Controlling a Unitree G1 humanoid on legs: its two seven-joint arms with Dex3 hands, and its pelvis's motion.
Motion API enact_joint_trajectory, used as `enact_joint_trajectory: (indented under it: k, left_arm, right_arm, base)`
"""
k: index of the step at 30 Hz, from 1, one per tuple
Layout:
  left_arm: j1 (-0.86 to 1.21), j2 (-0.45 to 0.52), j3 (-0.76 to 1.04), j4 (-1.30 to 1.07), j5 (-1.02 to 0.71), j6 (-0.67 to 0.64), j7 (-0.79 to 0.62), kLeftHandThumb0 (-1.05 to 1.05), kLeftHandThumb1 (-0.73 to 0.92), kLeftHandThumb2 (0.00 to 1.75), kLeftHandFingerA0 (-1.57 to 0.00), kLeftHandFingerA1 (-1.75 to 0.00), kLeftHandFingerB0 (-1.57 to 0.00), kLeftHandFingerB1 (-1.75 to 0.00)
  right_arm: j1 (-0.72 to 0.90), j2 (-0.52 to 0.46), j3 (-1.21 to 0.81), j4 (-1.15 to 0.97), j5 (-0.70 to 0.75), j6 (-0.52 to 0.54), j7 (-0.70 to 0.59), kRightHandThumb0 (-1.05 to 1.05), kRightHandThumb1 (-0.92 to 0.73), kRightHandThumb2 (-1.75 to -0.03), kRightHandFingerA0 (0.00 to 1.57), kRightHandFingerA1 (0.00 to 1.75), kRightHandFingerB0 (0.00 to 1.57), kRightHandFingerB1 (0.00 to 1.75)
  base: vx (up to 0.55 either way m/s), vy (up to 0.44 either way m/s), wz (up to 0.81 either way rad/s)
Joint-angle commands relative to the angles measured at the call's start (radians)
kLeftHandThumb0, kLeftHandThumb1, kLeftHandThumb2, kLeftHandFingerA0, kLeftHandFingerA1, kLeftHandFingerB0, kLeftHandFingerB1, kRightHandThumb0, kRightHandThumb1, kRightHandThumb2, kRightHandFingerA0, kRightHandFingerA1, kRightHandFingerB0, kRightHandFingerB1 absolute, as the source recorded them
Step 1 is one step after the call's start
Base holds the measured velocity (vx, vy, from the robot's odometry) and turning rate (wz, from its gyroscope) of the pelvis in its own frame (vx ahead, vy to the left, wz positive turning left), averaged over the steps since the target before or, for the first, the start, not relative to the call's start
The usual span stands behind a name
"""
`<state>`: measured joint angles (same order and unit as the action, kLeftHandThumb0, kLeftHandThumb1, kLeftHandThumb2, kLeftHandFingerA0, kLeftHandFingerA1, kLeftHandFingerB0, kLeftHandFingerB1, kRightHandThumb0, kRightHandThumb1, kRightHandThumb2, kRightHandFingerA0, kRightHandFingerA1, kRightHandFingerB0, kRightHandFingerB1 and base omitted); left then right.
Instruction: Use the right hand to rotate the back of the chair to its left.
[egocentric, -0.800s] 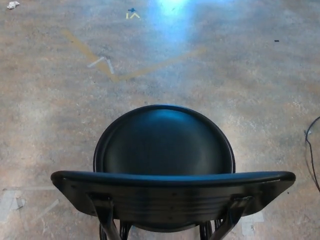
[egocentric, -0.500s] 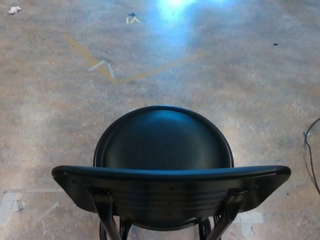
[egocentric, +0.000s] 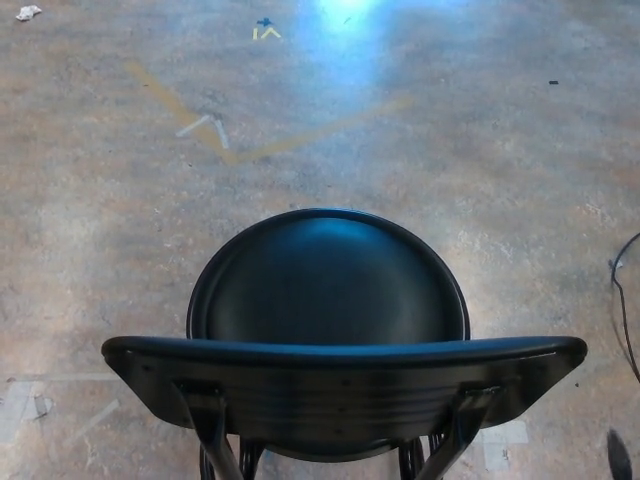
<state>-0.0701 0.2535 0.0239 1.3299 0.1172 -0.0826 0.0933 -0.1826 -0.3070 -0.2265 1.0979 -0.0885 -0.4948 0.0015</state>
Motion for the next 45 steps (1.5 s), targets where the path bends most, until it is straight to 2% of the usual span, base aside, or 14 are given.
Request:
enact_joint_trajectory:
  k: [1,4,5,6,10,12,19,27,28,29,30,38,39,45]
  left_arm:
    - [-0.001,0.0,-0.004,0.006,0.017,0.001,-0.004,-0.47,0.74,0.62,-0.67,-0.5,-0.62,-0.45]
    - [-0.001,0.0,-0.007,0.006,0.018,0.003,-0.004,-0.47,0.74,0.62,-0.67,-0.5,-0.62,-0.45]
    - [-0.004,0.001,-0.002,0.006,0.013,-0.004,-0.006,-0.47,0.73,0.62,-0.66,-0.51,-0.63,-0.46]
    - [-0.005,0.001,0.0,0.006,0.011,-0.007,-0.007,-0.48,0.74,0.62,-0.65,-0.5,-0.62,-0.45]
    - [-0.005,0.001,0.001,0.008,0.011,-0.006,-0.007,-0.48,0.74,0.62,-0.65,-0.5,-0.62,-0.45]
    - [-0.013,0.003,-0.01,0.01,0.023,0.006,-0.003,-0.48,0.73,0.62,-0.65,-0.51,-0.62,-0.46]
    - [-0.018,-0.001,-0.003,0.011,0.013,0.011,-0.002,-0.47,0.72,0.62,-0.66,-0.52,-0.62,-0.46]
    - [-0.024,0.001,-0.008,0.012,0.018,0.012,-0.001,-0.48,0.74,0.62,-0.65,-0.51,-0.62,-0.46]
    - [-0.023,0.001,-0.007,0.011,0.016,0.012,-0.001,-0.48,0.73,0.62,-0.66,-0.51,-0.63,-0.47]
    - [-0.023,0.001,-0.008,0.011,0.017,0.014,0.0,-0.48,0.73,0.62,-0.66,-0.51,-0.63,-0.47]
    - [-0.024,0.001,-0.009,0.012,0.019,0.014,0.0,-0.49,0.73,0.62,-0.66,-0.51,-0.63,-0.46]
    - [-0.023,0.001,-0.008,0.01,0.018,0.016,-0.002,-0.46,0.73,0.62,-0.66,-0.51,-0.62,-0.46]
    - [-0.023,0.001,-0.011,0.01,0.02,0.016,-0.002,-0.46,0.72,0.62,-0.65,-0.51,-0.62,-0.46]
    - [-0.02,0.002,-0.019,0.009,0.028,0.014,-0.002,-0.46,0.72,0.61,-0.66,-0.52,-0.62,-0.46]
  right_arm:
    - [0.048,-0.035,0.057,-0.241,0.008,-0.154,0.095,-1.0,-0.58,-0.96,0.0,0.0,0.0,0.0]
    - [0.065,-0.037,0.065,-0.284,0.017,-0.133,0.099,-1.0,-0.58,-0.96,0.0,0.0,0.0,0.0]
    - [0.089,-0.042,0.089,-0.374,0.002,-0.13,0.111,-0.96,-0.53,-0.89,0.0,0.0,0.0,0.0]
    - [0.105,-0.046,0.106,-0.431,-0.009,-0.126,0.119,-0.98,-0.71,-0.64,0.0,0.0,0.0,0.0]
    - [0.133,-0.054,0.127,-0.502,-0.008,-0.093,0.121,-0.98,-0.71,-0.64,0.0,0.0,0.0,0.0]
    - [0.156,-0.061,0.147,-0.578,0.029,-0.067,0.188,-0.92,-0.7,-0.64,0.0,0.0,0.0,0.0]
    - [0.172,-0.085,0.157,-0.624,0.033,-0.058,0.216,-0.9,-0.68,-0.61,0.0,0.0,0.0,0.0]
    - [0.185,-0.114,0.185,-0.687,0.035,-0.028,0.274,-0.94,-0.7,-0.62,0.0,0.0,0.0,0.0]
    - [0.191,-0.12,0.191,-0.712,0.04,-0.018,0.289,-0.87,-0.66,-0.72,0.0,0.0,0.0,0.0]
    - [0.194,-0.122,0.193,-0.721,0.041,-0.012,0.292,-0.87,-0.66,-0.72,0.0,0.0,0.0,0.0]
    - [0.197,-0.125,0.195,-0.737,0.031,0.007,0.289,-0.95,-0.69,-0.61,0.0,0.0,0.0,0.0]
    - [0.198,-0.119,0.25,-0.817,0.0,0.106,0.313,-0.96,-0.69,-0.61,0.0,0.0,0.0,0.0]
    - [0.198,-0.116,0.256,-0.824,0.002,0.116,0.317,-0.97,-0.54,-0.91,0.0,0.01,0.0,0.0]
    - [0.194,-0.11,0.312,-0.856,-0.027,0.139,0.323,-0.95,-0.54,-0.92,0.0,0.0,0.0,0.0]
  base:
    - [0.0,0.0,0.0]
    - [0.0,0.0,0.0]
    - [0.0,0.0,0.0]
    - [0.0,0.0,0.0]
    - [0.0,0.0,0.0]
    - [0.0,0.0,0.0]
    - [0.0,0.0,0.0]
    - [0.0,0.0,0.0]
    - [0.0,0.0,0.0]
    - [0.0,0.0,0.0]
    - [0.0,0.0,0.0]
    - [0.0,0.0,0.0]
    - [0.0,0.0,0.0]
    - [0.0,0.0,0.0]
